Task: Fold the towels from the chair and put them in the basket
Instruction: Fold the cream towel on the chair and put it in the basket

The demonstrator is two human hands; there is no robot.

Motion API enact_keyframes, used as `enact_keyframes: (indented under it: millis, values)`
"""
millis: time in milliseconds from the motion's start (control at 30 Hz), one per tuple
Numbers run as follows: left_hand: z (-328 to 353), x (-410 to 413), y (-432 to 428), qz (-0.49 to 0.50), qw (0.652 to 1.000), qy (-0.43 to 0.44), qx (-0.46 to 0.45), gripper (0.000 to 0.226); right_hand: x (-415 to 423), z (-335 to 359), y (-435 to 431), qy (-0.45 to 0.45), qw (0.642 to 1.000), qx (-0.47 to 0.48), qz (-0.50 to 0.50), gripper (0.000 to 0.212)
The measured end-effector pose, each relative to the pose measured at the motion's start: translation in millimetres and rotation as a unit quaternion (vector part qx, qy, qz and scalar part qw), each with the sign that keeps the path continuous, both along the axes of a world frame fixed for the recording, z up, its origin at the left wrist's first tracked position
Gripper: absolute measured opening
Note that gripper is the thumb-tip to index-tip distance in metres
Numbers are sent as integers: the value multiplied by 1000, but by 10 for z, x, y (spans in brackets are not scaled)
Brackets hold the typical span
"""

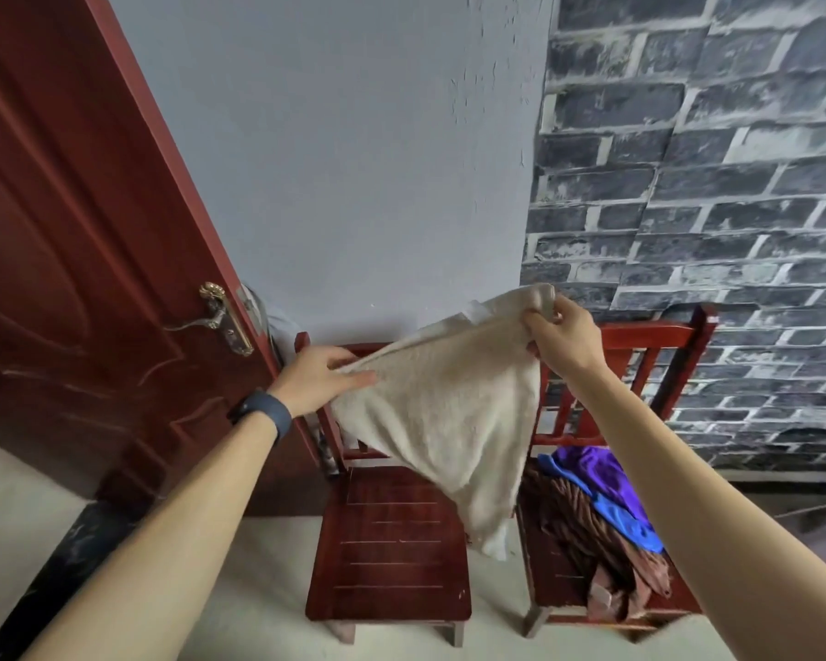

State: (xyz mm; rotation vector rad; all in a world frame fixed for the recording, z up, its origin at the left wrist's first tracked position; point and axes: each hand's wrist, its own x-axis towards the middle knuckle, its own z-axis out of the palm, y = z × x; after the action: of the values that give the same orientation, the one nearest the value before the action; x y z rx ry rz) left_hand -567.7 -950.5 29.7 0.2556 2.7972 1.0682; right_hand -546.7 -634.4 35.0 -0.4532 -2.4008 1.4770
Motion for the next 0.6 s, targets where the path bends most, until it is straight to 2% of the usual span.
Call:
enact_keyframes:
  millis: [133,233,333,367,433,500,533,600]
  values:
    - [206,-206,29,-1,999,28,-22,47,53,-69,30,-22,1000,-12,-7,10]
    - [319,-199,208,-13,999,41,6,42,112,-7,-70,-12,999,-37,26,15]
    - [513,-84,522,-91,994,6,65,48,168,175,-321,-8,983,-61,175,21]
    - [569,-68,629,-120,991,15,51,45,189,265,-410,-13,967,-89,240,22]
    - [689,-80,800,-126,988,91,7,30,240,425,-516,-6,923,-198,329,18]
    - [904,-103,848,-81,986,142,26,20,273,463,-478,50,893,-325,308,36]
    - [1038,-109,843,-71,986,130,70,16,289,395,-414,76,900,-334,270,46]
    - [1353,-78,796,-80,977,69,188,12,364,217,-320,53,938,-240,243,68]
